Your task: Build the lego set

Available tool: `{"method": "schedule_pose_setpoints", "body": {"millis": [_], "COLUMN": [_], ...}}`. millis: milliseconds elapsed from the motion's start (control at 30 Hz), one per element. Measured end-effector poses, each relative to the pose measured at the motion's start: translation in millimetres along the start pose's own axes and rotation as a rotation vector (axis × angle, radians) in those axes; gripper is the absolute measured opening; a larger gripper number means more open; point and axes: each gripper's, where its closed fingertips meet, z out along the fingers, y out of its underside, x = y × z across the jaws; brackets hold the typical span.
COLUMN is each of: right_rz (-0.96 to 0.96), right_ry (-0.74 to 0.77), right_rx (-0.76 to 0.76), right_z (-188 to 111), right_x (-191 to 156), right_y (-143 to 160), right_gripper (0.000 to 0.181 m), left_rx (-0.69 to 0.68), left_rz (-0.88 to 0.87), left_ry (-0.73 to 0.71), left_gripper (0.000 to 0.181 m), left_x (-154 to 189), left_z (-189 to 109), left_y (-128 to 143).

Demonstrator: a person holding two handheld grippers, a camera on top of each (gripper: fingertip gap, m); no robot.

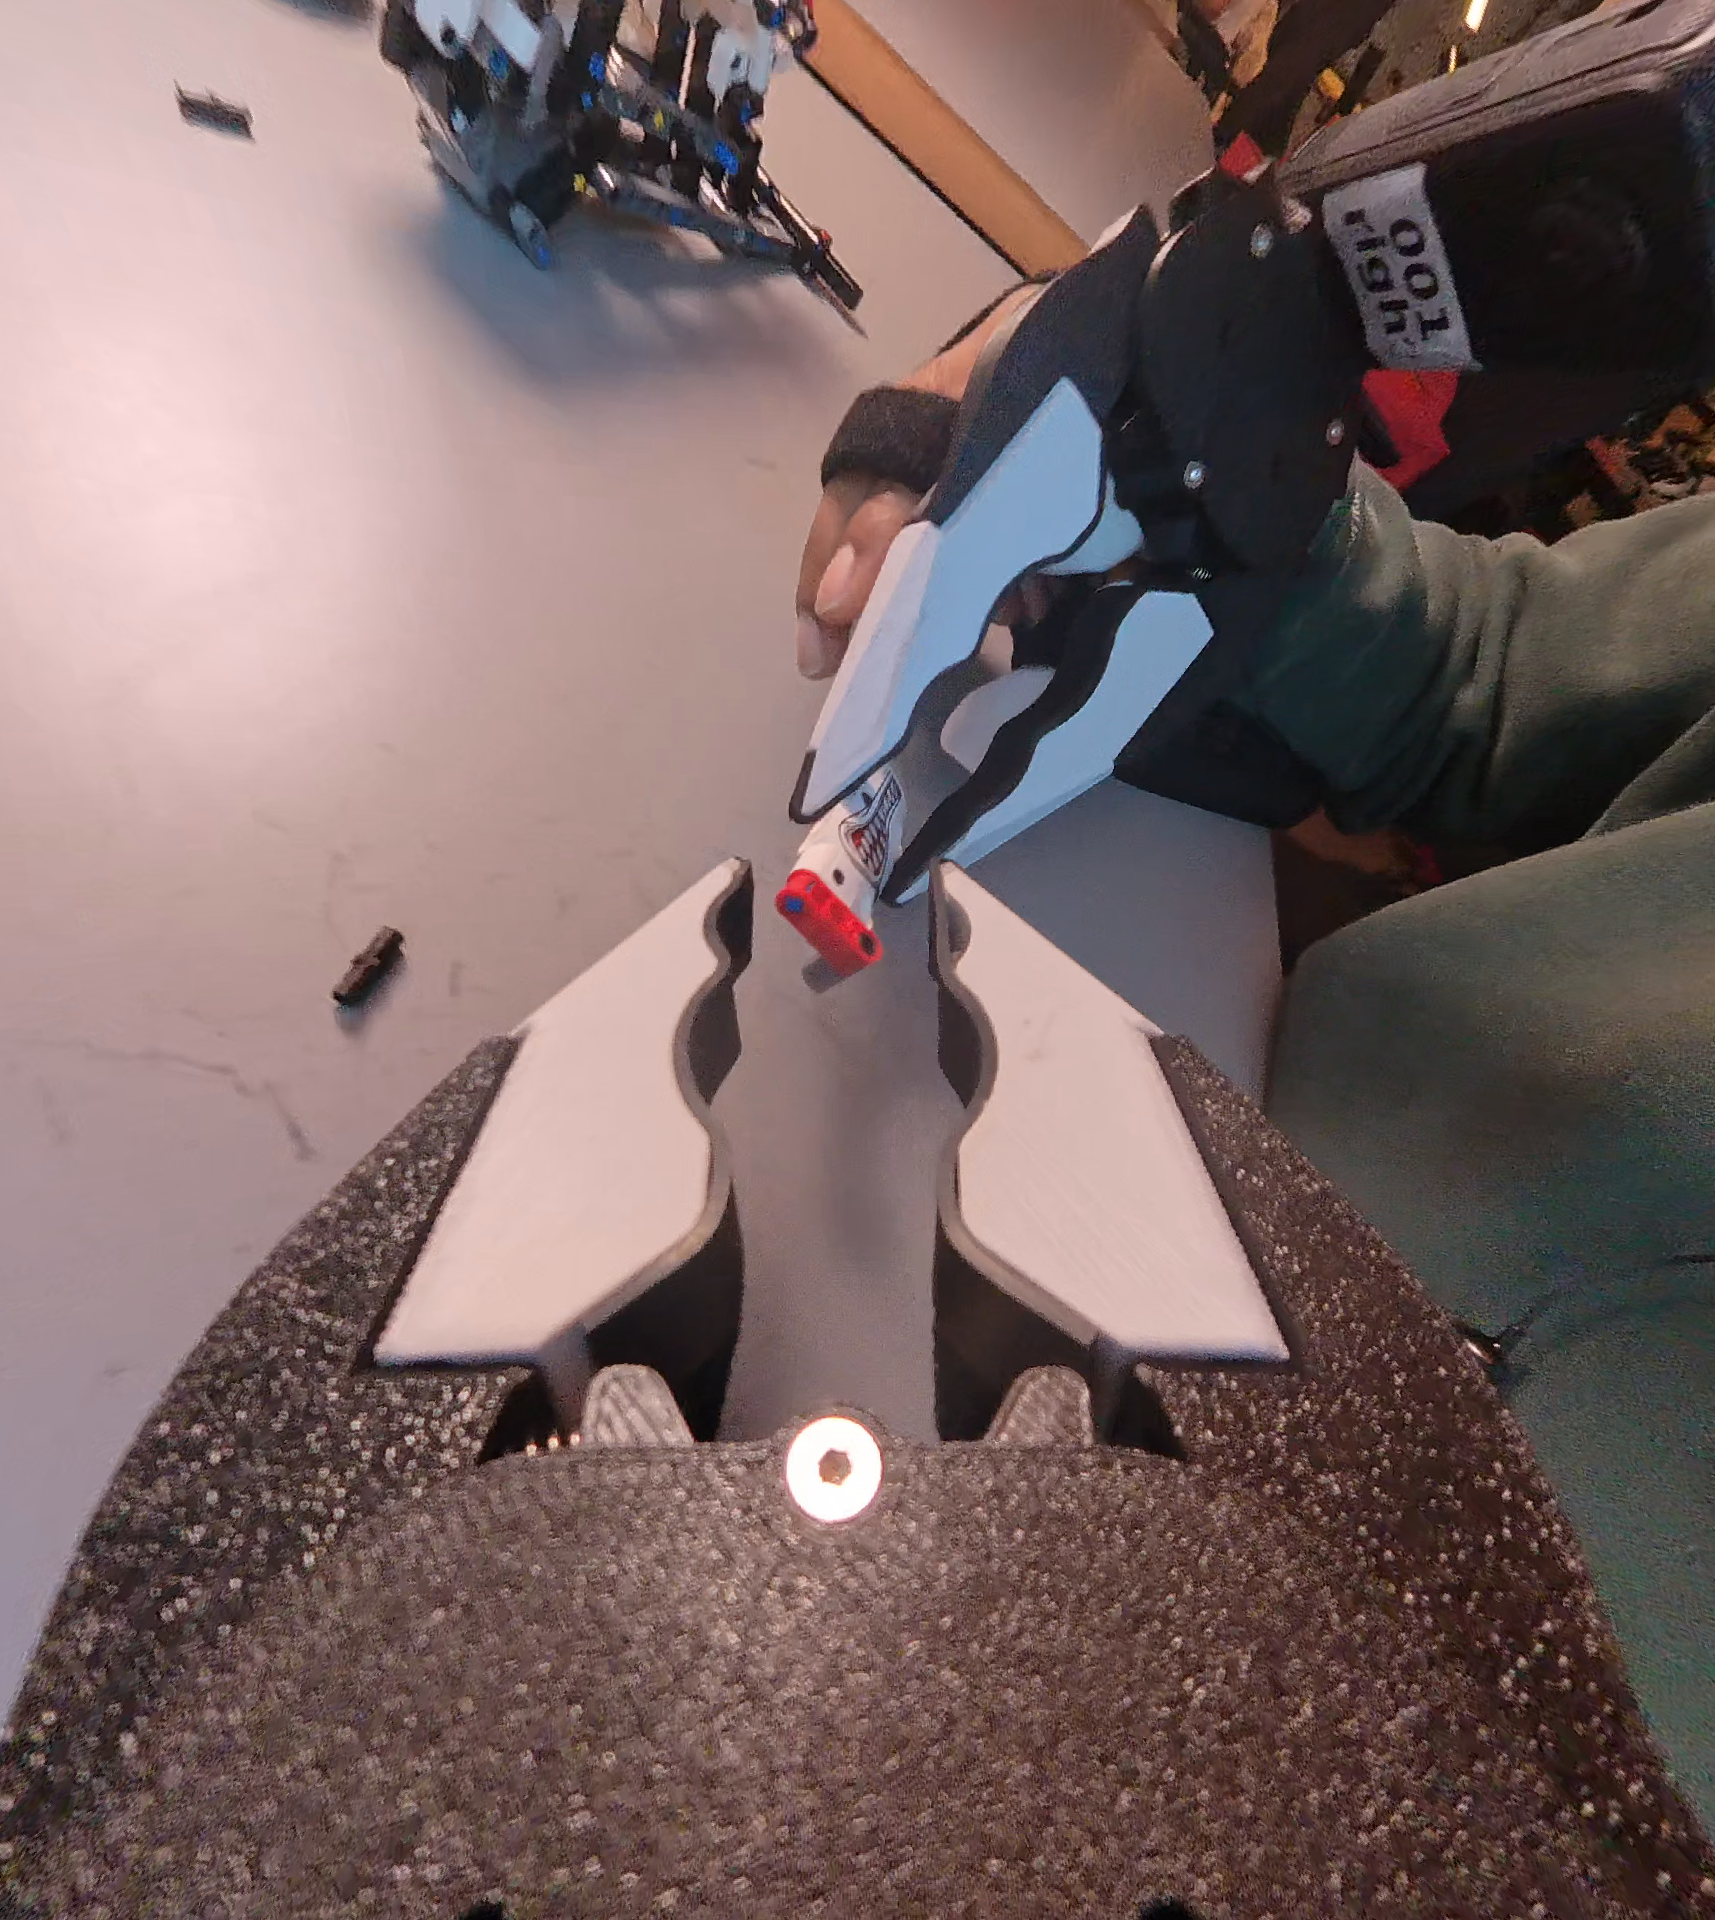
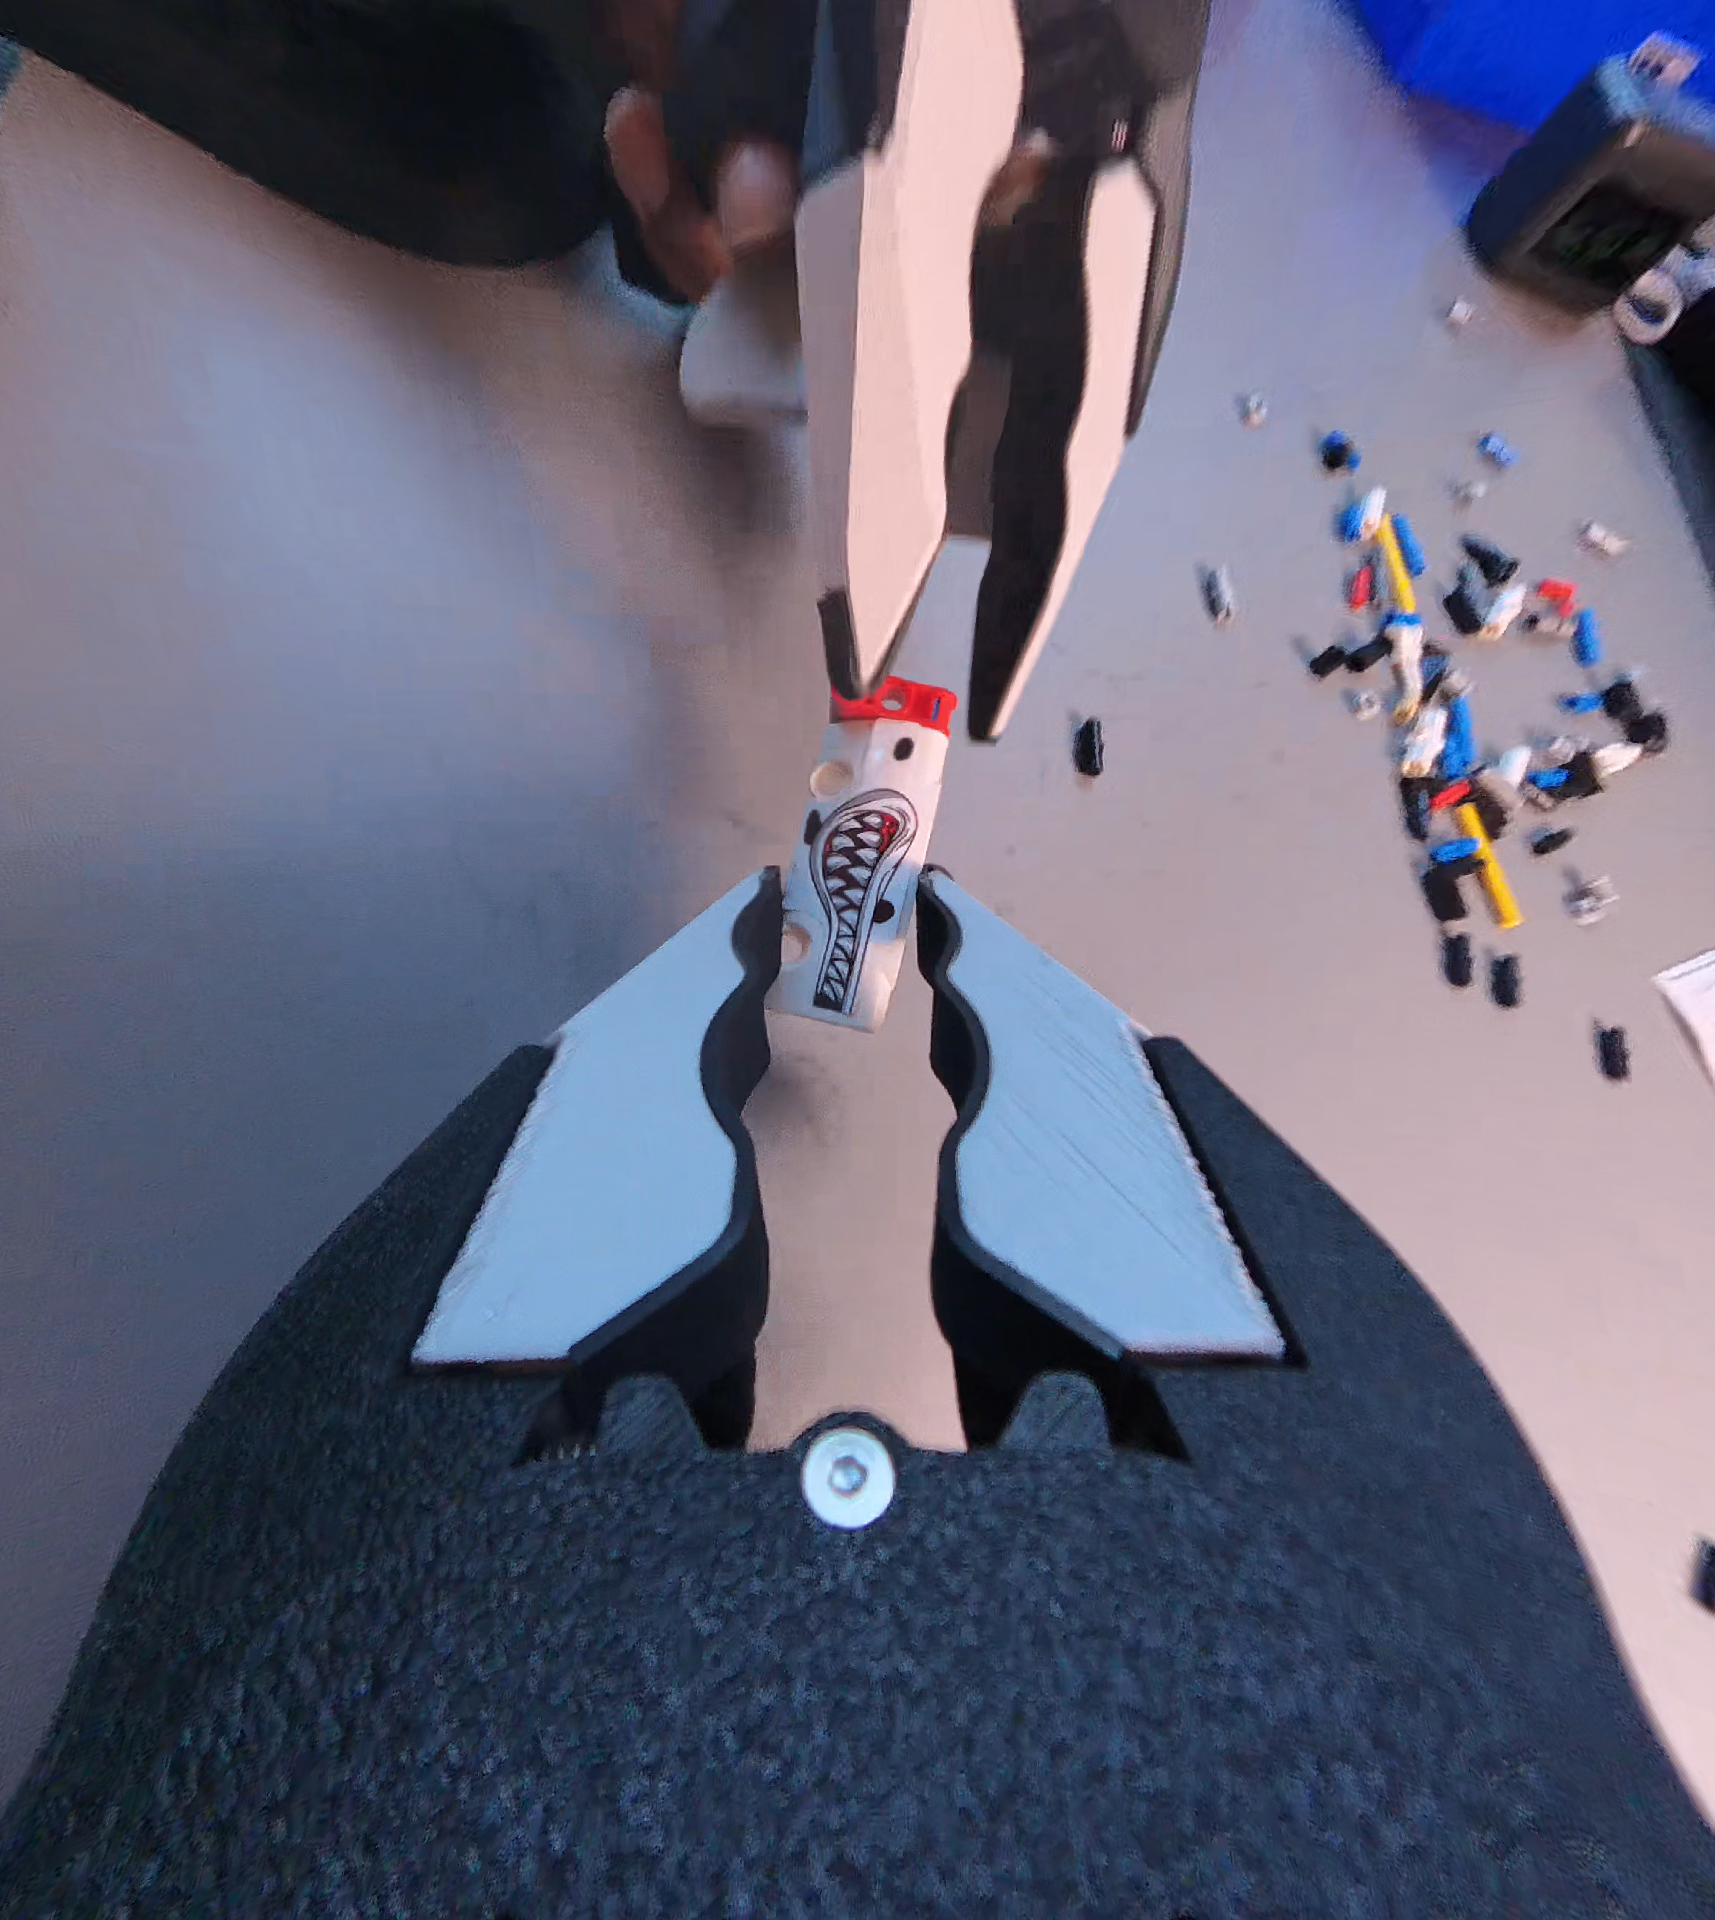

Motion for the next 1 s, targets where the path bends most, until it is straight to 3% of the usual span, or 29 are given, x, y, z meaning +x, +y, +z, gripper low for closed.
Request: {"method": "schedule_pose_setpoints", "body": {"millis": [200, 367, 467, 533, 633, 700, 800, 900, 1000], "right_rz": [0.06, 0.095, 0.109, 0.14, 0.212, 0.242, 0.269, 0.28, 0.306], "right_ry": [-0.056, -0.053, -0.032, 0.041, 0.29, 0.438, 0.488, 0.399, 0.337], "right_rx": [-0.159, -0.143, -0.099, -0.021, 0.042, -0.057, -0.377, -0.595, -0.673], "right_z": [14, 14, 9, -10, -81, -136, -192, -211, -203], "right_x": [-11, -10, -4, 18, 84, 122, 149, 151, 158], "right_y": [20, 20, 14, 1, 2, 30, 96, 141, 173], "right_gripper": [0.026, 0.026, 0.039, 0.045, 0.046, 0.051, 0.072, 0.085, 0.086], "left_rx": [0.02, 0.003, 0.02, 0.043, 0.086, 0.116, 0.133, 0.121, 0.1], "left_rz": [0.077, 0.107, 0.128, 0.14, 0.124, 0.119, 0.128, 0.14, 0.161], "left_ry": [-0.065, -0.103, -0.128, -0.145, -0.173, -0.18, -0.195, -0.202, -0.22], "left_gripper": [0.039, 0.039, 0.039, 0.039, 0.039, 0.039, 0.039, 0.039, 0.038], "left_x": [-6, -10, -12, -14, -21, -23, -24, -23, -25], "left_z": [-1, 2, 1, -1, -7, -11, -15, -13, -10], "left_y": [-4, -1, -4, -8, -15, -20, -24, -22, -19]}}
